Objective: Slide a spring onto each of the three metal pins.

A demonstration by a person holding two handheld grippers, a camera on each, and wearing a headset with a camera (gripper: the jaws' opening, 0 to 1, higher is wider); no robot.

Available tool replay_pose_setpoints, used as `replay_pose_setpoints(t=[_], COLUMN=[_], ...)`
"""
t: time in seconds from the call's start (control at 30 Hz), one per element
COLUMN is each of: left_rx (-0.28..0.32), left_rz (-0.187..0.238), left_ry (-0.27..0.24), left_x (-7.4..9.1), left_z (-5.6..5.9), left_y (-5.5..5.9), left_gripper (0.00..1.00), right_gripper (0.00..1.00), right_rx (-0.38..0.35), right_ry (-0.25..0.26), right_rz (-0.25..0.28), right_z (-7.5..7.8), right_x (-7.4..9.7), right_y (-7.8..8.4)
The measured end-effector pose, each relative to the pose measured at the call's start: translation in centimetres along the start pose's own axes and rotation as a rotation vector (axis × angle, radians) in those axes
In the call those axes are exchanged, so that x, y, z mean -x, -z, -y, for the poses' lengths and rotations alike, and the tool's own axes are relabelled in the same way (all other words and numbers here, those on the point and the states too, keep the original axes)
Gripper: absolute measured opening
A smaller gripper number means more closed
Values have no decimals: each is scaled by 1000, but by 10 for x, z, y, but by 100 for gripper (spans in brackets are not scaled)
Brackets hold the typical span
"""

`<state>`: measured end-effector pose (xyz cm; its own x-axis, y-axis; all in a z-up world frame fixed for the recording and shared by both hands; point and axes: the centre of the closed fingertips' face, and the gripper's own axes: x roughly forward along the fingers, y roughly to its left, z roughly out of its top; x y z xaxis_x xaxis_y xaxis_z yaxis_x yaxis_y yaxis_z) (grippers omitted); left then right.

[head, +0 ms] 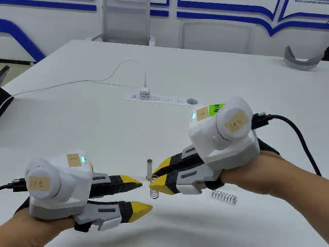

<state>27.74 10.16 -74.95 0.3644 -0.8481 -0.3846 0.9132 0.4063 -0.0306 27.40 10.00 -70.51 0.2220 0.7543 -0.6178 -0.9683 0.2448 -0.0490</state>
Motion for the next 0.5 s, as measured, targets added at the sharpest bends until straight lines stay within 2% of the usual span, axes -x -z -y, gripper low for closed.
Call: replay_pose_setpoints(t=[0.3, 0.5], left_rx=[15, 27], left_rz=[8, 10], left_ry=[-23, -31], left_x=[4, 6], left_z=[-4, -5], left_y=[1, 1], left_gripper=[42, 45], right_gripper=[12, 12], right_rx=[-10, -16], right_ry=[30, 67], right_rz=[14, 35], right_z=[12, 27], right_x=[3, 6], right_y=[-6, -15])
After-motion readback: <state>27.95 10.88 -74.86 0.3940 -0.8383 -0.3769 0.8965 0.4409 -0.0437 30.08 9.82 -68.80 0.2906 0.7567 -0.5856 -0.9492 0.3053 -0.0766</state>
